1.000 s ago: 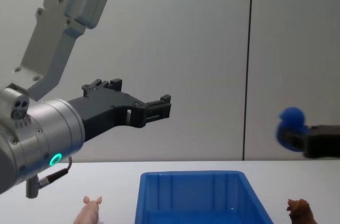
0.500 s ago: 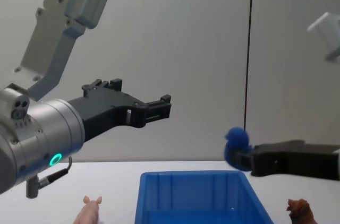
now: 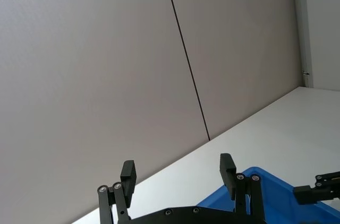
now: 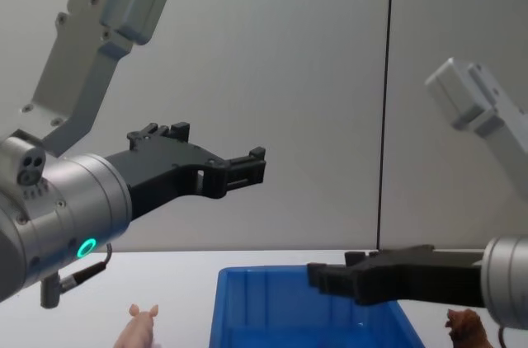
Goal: Pick up the two dolls from the table and place them into the box.
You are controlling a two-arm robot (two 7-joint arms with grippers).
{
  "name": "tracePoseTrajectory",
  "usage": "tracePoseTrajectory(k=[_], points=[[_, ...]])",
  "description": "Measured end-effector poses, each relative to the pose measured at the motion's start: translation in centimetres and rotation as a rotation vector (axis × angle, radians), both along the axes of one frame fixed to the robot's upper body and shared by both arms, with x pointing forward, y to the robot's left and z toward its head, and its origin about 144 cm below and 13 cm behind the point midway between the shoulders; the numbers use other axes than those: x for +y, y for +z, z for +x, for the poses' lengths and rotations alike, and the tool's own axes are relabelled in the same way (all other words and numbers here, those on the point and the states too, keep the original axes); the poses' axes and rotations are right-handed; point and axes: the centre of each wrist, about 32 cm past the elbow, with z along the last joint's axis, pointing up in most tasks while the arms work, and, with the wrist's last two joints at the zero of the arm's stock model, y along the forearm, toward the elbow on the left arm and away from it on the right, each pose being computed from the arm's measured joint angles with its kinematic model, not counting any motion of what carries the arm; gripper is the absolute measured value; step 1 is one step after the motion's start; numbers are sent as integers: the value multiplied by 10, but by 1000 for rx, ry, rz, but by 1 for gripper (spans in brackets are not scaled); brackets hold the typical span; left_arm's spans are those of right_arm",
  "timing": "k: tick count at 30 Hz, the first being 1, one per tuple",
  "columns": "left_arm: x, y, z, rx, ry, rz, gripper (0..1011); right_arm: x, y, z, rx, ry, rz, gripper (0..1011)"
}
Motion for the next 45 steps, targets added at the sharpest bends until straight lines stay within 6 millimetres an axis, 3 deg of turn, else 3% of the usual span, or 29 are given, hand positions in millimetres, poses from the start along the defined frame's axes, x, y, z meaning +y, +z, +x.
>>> tracePoseTrajectory(k=[9, 16, 25, 45], points=[[0, 0, 0, 0, 0, 0, 1001, 4, -3, 1, -11, 10, 6, 800], [0, 0, 0, 0, 0, 0, 1001, 4, -4, -2, -20, -9, 10, 984], [0, 0, 0, 0, 0, 0, 1001, -3, -3, -7, -27, -78, 3, 1001], [0, 0, 0, 0, 0, 0, 1001, -37, 0, -22, 22, -261, -69, 1001]])
